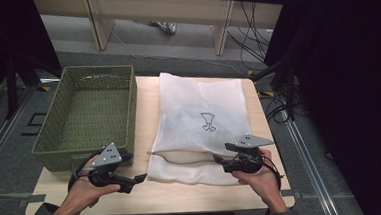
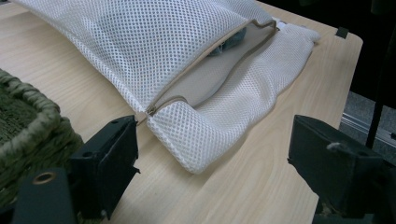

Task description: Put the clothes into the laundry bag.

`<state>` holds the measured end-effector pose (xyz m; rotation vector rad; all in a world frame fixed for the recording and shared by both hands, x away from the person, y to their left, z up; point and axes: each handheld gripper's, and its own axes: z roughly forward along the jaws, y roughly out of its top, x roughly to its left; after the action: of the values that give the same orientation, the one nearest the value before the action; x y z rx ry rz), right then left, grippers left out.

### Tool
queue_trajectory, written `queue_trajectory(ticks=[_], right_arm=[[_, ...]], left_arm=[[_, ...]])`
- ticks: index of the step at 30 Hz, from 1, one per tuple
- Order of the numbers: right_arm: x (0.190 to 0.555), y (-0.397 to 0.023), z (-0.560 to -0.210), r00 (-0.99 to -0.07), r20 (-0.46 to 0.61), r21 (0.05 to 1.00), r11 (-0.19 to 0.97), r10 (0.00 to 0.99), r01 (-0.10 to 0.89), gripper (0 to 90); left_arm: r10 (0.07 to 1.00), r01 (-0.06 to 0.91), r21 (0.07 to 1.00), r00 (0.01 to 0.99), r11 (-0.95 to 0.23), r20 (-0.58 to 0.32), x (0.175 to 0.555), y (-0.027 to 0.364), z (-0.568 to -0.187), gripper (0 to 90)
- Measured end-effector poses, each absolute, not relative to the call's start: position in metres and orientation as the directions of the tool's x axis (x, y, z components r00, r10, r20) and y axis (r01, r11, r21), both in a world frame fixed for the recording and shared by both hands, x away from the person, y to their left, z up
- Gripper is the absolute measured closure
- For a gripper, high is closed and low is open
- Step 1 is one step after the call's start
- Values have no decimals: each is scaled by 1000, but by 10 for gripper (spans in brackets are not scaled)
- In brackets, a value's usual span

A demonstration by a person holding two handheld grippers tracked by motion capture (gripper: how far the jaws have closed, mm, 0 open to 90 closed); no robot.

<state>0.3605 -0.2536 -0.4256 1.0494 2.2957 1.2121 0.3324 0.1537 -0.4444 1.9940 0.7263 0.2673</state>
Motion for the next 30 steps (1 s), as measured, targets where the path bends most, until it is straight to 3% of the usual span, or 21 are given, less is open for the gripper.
queue_trajectory(ticks=[10, 11, 16, 18, 30], right_arm=[[335, -256, -433, -672, 48, 814, 361, 739, 455, 350], [331, -256, -434, -665, 66, 811, 348, 744, 470, 349], [318, -257, -437, -661, 69, 807, 348, 747, 477, 346], [313, -257, -438, -665, 51, 805, 364, 745, 469, 346], [313, -257, -444, -679, 25, 793, 399, 733, 460, 345]], left_arm=[[570, 347, 836, 820, -425, -51, 310, 152, -449, 154], [584, 374, 837, 808, -401, -81, 307, 152, -450, 154], [577, 342, 841, 816, -418, -45, 303, 155, -449, 154], [582, 369, 838, 809, -401, -78, 302, 154, -450, 154], [589, 370, 834, 805, -408, -68, 303, 153, -452, 154]])
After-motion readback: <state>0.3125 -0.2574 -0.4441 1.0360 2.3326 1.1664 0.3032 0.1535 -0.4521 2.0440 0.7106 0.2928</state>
